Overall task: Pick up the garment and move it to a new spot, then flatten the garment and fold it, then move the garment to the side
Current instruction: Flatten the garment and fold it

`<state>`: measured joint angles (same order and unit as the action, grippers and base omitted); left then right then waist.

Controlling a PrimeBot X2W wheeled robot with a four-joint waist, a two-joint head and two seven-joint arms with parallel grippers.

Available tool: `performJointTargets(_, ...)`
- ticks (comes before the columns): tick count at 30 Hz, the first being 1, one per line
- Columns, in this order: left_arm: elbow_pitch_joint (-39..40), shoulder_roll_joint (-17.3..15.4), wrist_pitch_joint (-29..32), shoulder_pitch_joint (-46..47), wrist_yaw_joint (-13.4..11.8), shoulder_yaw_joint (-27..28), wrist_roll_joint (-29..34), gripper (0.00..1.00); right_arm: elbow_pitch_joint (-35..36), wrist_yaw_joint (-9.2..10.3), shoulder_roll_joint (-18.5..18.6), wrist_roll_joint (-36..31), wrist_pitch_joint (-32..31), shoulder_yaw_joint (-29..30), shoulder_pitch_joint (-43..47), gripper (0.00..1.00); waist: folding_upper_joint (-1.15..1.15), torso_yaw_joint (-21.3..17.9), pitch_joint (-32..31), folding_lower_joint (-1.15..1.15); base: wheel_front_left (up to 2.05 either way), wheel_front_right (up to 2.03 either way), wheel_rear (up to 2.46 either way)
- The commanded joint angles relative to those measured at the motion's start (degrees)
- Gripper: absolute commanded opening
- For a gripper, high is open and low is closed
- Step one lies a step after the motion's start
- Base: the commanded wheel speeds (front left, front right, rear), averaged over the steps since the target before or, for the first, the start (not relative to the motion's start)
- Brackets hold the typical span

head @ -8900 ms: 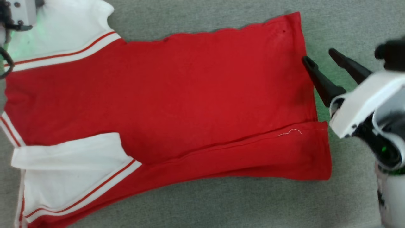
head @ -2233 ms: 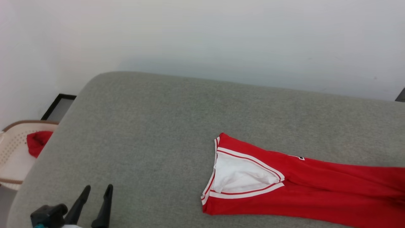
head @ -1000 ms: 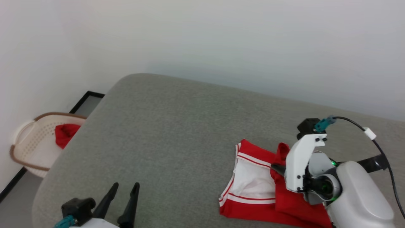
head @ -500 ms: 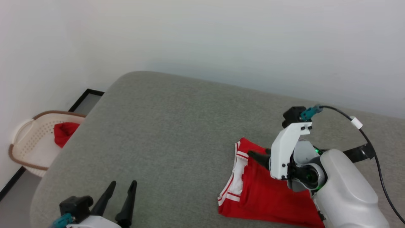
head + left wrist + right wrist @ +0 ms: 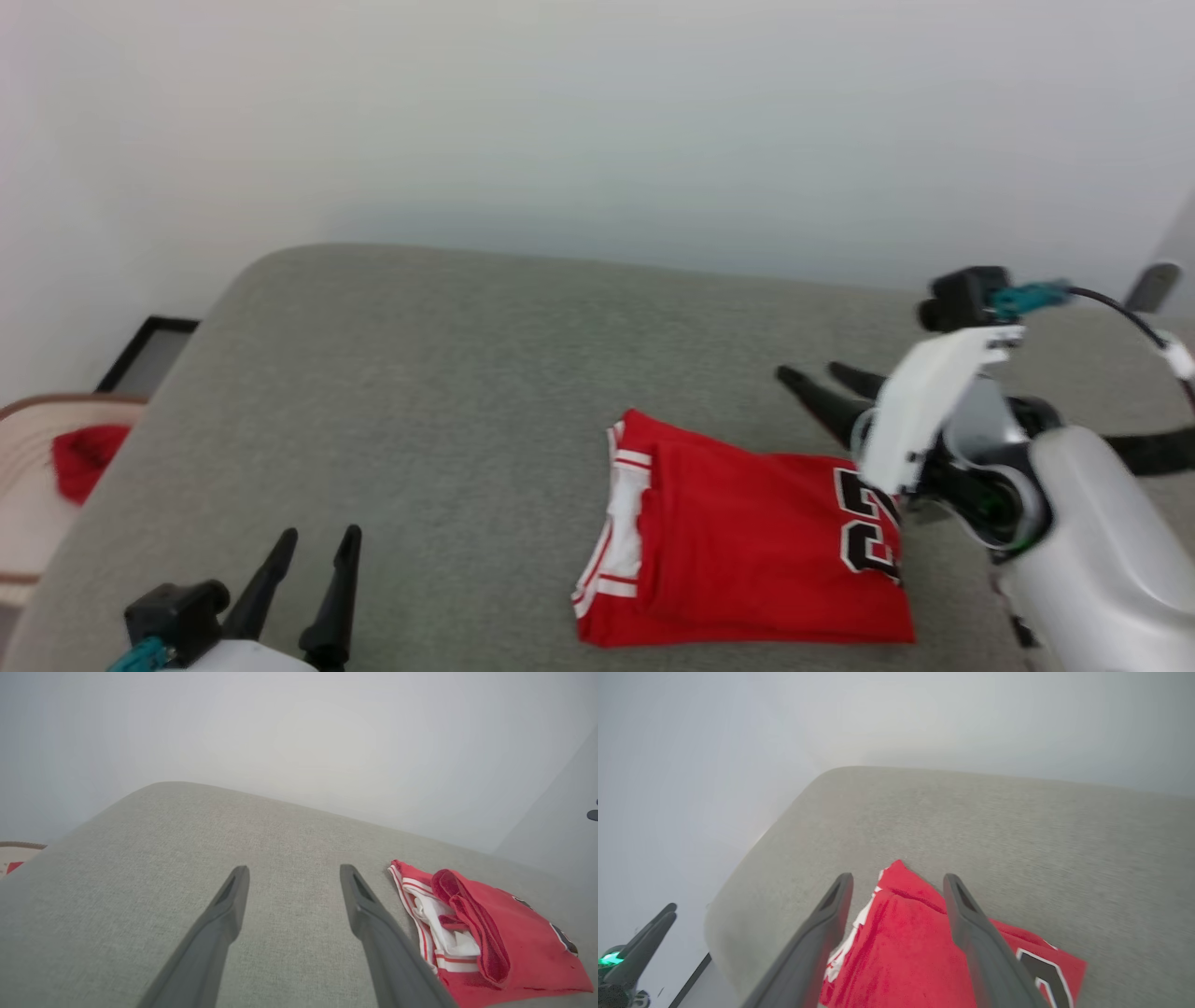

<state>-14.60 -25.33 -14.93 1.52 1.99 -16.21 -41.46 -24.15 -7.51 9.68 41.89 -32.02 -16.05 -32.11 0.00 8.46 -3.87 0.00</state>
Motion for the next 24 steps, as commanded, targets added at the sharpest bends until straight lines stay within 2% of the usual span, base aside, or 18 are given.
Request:
performJointTargets(1,0.4,0.0,-0.3,-0.7,-0.3,0.4,0.6,1.0,0.9,0.04,0.7,0.2,0.9,0.7,1.3,1.0,0.0,-2.7,-0.4,0.0,0.0,0.0,0.0)
performJointTargets(7,3.3,0.5,-0.3,-2.6,-1.2,2.8,2.7,1.0,8.0,0.04,6.2,-0.1,7.5,2.6,7.6,1.0,0.0,-5.3,-0.9,0.0,0.0,0.0,0.0)
performJointTargets(13,5.0,1.4,-0.3,-4.3,-1.6,4.8,5.4,1.0,14.7,0.02,13.1,-1.1,18.0,0.7,15.4,1.0,0.0,-6.9,-1.4,0.0,0.0,0.0,0.0)
performJointTargets(19,5.4,2.9,-0.2,-5.9,-0.9,7.0,7.9,1.0,15.8,0.02,18.0,-2.9,30.7,-1.6,22.2,1.0,0.0,-7.8,-2.1,0.0,0.0,0.0,0.0)
performJointTargets(24,5.3,4.1,-0.2,-7.4,-0.4,9.4,9.9,1.0,13.6,0.02,19.7,-4.8,40.4,-1.6,26.7,1.0,0.0,-8.2,-2.6,0.0,0.0,0.0,0.0)
